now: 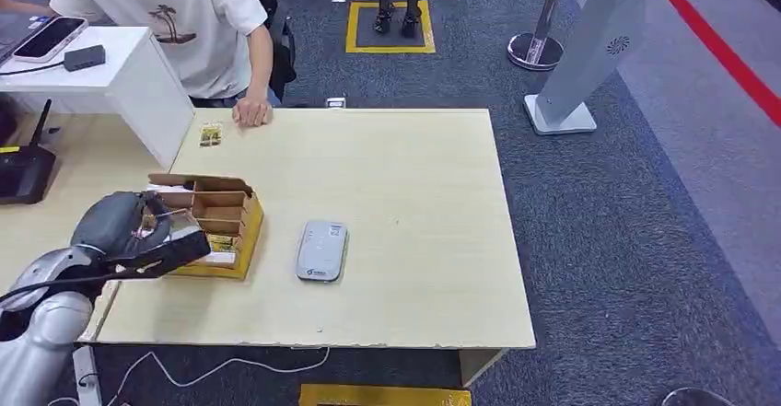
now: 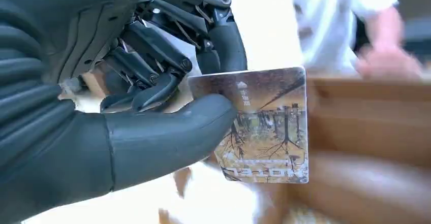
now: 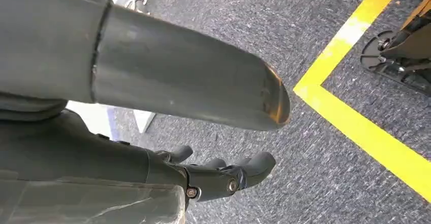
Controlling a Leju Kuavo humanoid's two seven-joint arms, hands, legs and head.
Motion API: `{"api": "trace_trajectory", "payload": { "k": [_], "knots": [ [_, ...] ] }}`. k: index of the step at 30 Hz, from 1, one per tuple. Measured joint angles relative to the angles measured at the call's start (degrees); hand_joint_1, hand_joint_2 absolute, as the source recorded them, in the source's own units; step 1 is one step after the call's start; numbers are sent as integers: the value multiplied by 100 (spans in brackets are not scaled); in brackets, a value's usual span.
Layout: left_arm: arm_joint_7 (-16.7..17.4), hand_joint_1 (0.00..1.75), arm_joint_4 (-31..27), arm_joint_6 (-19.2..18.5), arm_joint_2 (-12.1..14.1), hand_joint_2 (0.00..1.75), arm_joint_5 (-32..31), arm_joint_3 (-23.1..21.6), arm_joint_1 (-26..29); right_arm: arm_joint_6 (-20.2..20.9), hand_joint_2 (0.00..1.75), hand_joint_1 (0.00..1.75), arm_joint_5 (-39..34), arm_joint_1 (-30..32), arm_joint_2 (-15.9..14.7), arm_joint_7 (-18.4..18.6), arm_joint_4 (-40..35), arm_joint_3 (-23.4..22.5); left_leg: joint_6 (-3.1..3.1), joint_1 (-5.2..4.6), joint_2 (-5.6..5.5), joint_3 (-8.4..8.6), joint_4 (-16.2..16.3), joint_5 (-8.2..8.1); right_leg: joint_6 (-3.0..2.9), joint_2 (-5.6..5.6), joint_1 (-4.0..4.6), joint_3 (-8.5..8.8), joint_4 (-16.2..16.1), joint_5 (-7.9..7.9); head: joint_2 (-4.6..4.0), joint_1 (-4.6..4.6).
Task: Pass the card to the sensor for recognition and then transmit it.
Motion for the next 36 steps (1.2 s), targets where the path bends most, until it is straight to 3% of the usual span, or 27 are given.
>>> {"api": "trace_trajectory", "payload": {
  "k": [9,36],
  "knots": [
    [29,175,-129,6,55,175,-262,444,-138,0,0,0,7,70,0,0,0,-55,-2,0,-1,-1,0,1,0,0,0,0,1,-1,0,-2],
    [0,175,-133,74,-384,175,-947,1048,319,2,0,0,35,113,0,59,17,-72,-2,-1,-2,-1,0,1,0,-2,0,-3,0,-1,0,-2]
  ]
}}
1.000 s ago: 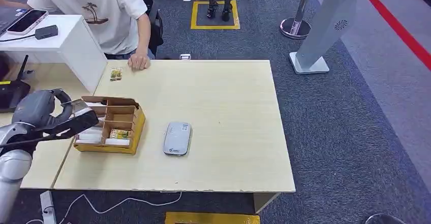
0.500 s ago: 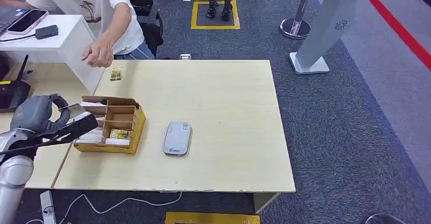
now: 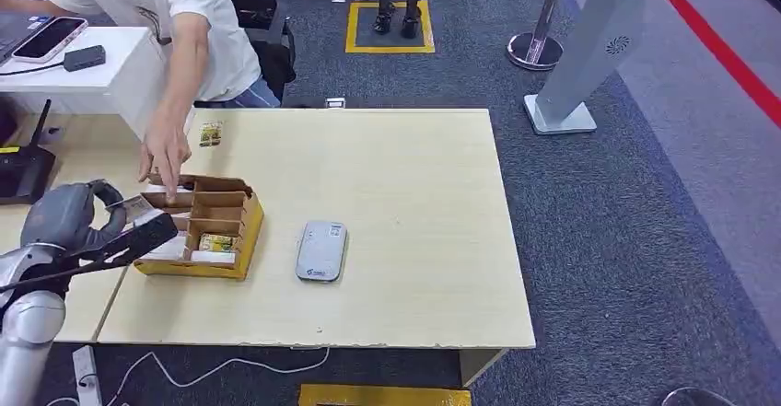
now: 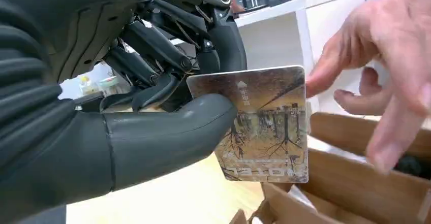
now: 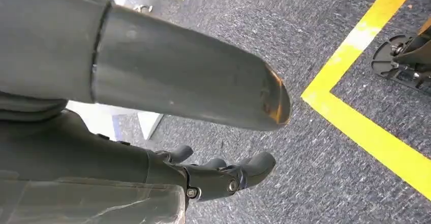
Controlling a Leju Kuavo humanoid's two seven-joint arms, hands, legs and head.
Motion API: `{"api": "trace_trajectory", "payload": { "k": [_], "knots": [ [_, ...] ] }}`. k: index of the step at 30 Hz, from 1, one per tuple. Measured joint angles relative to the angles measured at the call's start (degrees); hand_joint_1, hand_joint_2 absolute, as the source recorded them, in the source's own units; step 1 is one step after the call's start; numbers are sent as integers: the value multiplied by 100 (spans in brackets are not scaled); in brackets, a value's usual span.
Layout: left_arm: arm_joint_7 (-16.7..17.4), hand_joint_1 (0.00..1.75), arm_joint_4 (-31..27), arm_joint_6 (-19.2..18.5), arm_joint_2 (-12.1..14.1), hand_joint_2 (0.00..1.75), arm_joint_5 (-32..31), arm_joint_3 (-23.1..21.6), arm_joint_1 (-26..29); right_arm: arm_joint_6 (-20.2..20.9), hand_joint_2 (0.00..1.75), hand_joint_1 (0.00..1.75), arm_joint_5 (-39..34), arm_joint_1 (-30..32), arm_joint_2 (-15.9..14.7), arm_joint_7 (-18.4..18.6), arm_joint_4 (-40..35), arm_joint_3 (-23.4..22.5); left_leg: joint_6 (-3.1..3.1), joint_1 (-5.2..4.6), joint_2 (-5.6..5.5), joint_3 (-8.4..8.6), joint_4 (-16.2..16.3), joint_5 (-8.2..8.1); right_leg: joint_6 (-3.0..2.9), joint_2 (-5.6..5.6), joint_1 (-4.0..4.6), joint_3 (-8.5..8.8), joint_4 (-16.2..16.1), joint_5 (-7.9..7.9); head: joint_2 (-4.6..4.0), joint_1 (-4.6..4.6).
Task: Pass the card to the sensor for recognition and then transmit it.
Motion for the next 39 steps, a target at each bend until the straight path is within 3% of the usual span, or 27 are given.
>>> {"api": "trace_trajectory", "payload": {
  "k": [3,7,14,22,32,33,34,35,39],
  "knots": [
    [-100,175,185,22,-85,175,-322,37,-185,-2,0,0,0,-17,0,41,0,78,-1,0,-3,-3,0,2,0,-5,0,-3,-1,1,0,0],
    [-201,175,812,70,-341,175,-649,37,-886,-2,0,0,0,-117,0,46,-2,179,-3,0,-12,-4,1,13,-5,-15,0,0,0,10,0,0],
    [-240,175,1512,155,-789,175,-806,37,-1596,-2,0,0,0,-119,0,81,0,256,-1,-1,-5,-4,1,15,-5,-6,-1,1,0,14,0,2],
    [-328,175,1814,162,-1073,175,-850,35,-1844,0,0,0,2,-108,0,81,0,275,-9,-1,13,-5,0,7,-6,19,0,-9,0,13,0,2],
    [-400,175,1912,155,-1191,175,-835,35,-1877,-2,0,0,0,-109,0,77,0,275,-10,-1,17,-7,0,2,-7,24,0,-14,0,10,0,2],
    [-400,14,1912,157,-1193,175,-832,35,-1878,-2,0,0,2,-109,0,74,0,275,-10,-1,18,-7,0,2,-7,25,0,-14,0,10,0,2],
    [-400,0,1912,159,-1204,175,-832,35,-1880,-2,0,0,2,-109,0,74,0,275,-10,-1,18,-8,0,2,-7,25,0,-14,0,10,0,2],
    [-400,0,1912,172,-1211,0,-824,35,-1879,-2,0,0,2,-108,0,74,0,275,-10,-1,18,-8,0,2,-7,25,0,-14,0,10,0,2],
    [-367,0,1906,240,-1303,0,-854,35,-1877,0,0,0,2,-108,0,77,0,275,-10,-1,8,-10,0,2,-6,15,-1,-13,0,9,0,2]
  ]
}}
